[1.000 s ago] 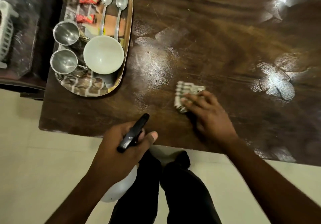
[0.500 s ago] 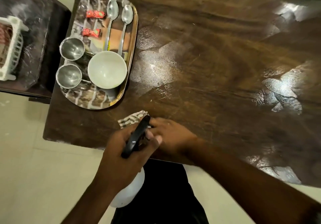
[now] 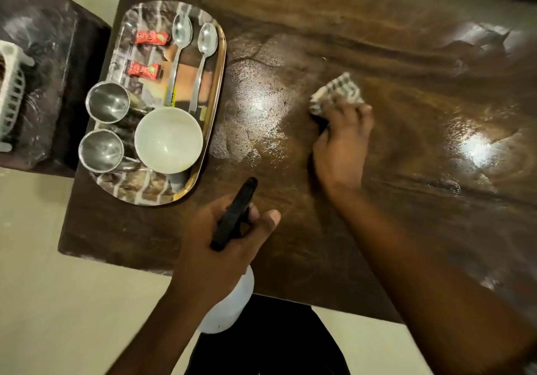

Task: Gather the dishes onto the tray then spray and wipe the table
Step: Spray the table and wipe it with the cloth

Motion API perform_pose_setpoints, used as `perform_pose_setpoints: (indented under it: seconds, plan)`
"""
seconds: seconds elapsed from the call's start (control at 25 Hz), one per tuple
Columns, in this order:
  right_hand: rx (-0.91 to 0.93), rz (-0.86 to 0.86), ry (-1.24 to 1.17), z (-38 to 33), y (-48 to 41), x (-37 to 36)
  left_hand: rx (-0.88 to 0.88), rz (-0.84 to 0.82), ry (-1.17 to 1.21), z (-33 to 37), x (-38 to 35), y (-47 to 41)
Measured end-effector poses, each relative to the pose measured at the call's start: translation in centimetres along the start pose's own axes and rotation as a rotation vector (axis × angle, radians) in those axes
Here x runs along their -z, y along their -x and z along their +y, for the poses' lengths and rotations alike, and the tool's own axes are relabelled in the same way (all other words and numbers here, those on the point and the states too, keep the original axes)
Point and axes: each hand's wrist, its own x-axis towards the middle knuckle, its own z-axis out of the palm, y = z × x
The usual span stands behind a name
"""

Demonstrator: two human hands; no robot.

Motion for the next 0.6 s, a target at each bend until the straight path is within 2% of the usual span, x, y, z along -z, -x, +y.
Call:
perform_pose_setpoints:
  seconds: [0.12, 0.16, 0.2, 0.28, 0.32, 0.36, 0.52, 0.6]
  plan:
    - [0.574, -0.445, -0.002, -2.1, 7.2, -1.3, -0.03, -0.029, -0.009, 0.9, -0.5, -1.2]
    - [0.713, -0.603, -0.047, -1.7, 8.1, -1.0, -0.031, -0.035, -0.021, 1.2, -0.6, -1.6]
    - [0.858, -0.674, -0.077, -0.8, 7.7, -0.7, -0.033, -0.034, -0.038, 1.4, -0.7, -2.1]
    - [1.107, -0.582, 0.039, 0.7, 3.6, 0.6, -0.025, -0.013, -0.058, 1.6, -0.9, -2.9]
    - [1.103, -0.535, 0.098, 1.6, 0.9, 1.0, -0.01, -0.008, -0.056, 1.7, -0.9, -3.1]
    - [1.007, -0.465, 0.158, 2.5, -2.2, 1.6, 0.001, -0.009, -0.061, 1.8, -0.9, -3.3]
    - [0.354, -0.083, 0.123, 4.4, -13.3, 3.6, 0.039, -0.025, -0.137, 2.5, -1.1, -3.8]
    - [0.15, -0.003, 0.036, 2.2, -14.0, 2.6, 0.049, -0.025, -0.096, 2.8, -1.4, -4.2]
